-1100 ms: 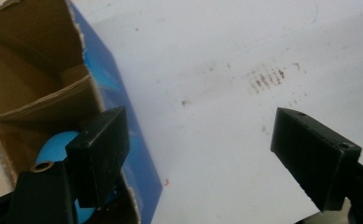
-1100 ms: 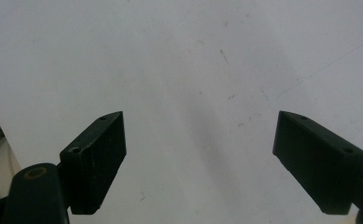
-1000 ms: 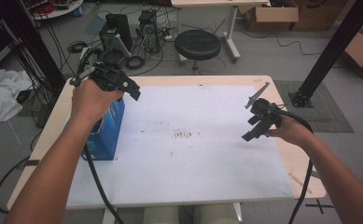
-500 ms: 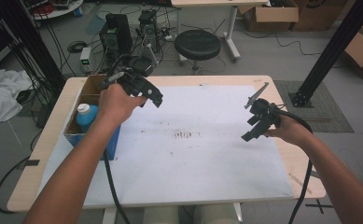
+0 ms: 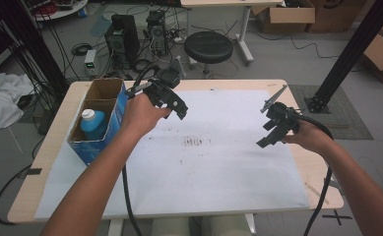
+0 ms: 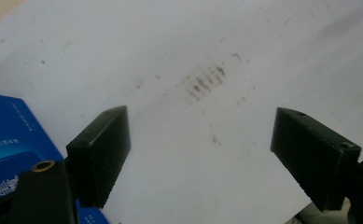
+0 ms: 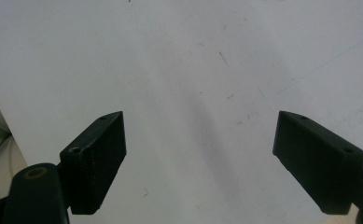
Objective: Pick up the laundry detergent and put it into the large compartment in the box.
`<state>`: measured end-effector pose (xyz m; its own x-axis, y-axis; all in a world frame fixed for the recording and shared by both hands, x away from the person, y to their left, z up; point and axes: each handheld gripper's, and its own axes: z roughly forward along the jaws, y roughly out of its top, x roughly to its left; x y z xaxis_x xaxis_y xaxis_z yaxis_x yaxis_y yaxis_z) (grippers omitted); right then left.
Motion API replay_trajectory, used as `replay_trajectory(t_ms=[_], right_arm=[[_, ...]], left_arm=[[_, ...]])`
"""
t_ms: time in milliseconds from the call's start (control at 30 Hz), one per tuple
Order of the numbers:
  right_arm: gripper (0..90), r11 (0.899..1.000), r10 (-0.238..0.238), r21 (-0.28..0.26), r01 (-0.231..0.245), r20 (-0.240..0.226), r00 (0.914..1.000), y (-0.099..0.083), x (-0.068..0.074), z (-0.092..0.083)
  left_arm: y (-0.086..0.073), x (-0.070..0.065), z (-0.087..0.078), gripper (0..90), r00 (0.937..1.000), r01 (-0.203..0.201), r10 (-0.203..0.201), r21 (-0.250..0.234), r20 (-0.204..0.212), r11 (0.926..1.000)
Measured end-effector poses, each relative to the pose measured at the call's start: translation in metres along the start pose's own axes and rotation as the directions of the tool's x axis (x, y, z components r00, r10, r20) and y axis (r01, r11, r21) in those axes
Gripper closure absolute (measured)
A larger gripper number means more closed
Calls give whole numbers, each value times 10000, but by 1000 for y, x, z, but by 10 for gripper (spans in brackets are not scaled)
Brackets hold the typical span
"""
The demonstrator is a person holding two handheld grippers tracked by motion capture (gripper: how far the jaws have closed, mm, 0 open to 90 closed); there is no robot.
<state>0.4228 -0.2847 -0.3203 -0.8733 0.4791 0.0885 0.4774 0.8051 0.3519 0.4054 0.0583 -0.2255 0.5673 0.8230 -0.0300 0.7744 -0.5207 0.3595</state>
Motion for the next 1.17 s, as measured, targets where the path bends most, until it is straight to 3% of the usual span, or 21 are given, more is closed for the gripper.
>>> replay_trajectory(t_ms=[267, 667, 1167], right_arm=[[170, 10000, -75, -32, 75, -22, 10000, 2, -3, 2], [170, 9996, -278, -12, 278, -206, 9994, 10, -1, 14], [170, 9996, -283, -2, 283, -184, 9994, 12, 0, 12]], left_arm=[[0, -4, 7, 209, 10000, -28, 27, 117, 82, 9999], [-4, 2, 6, 212, 9998, 173, -174, 136, 62, 9998], [-6, 4, 8, 214, 9997, 221, -222, 179, 82, 9996]])
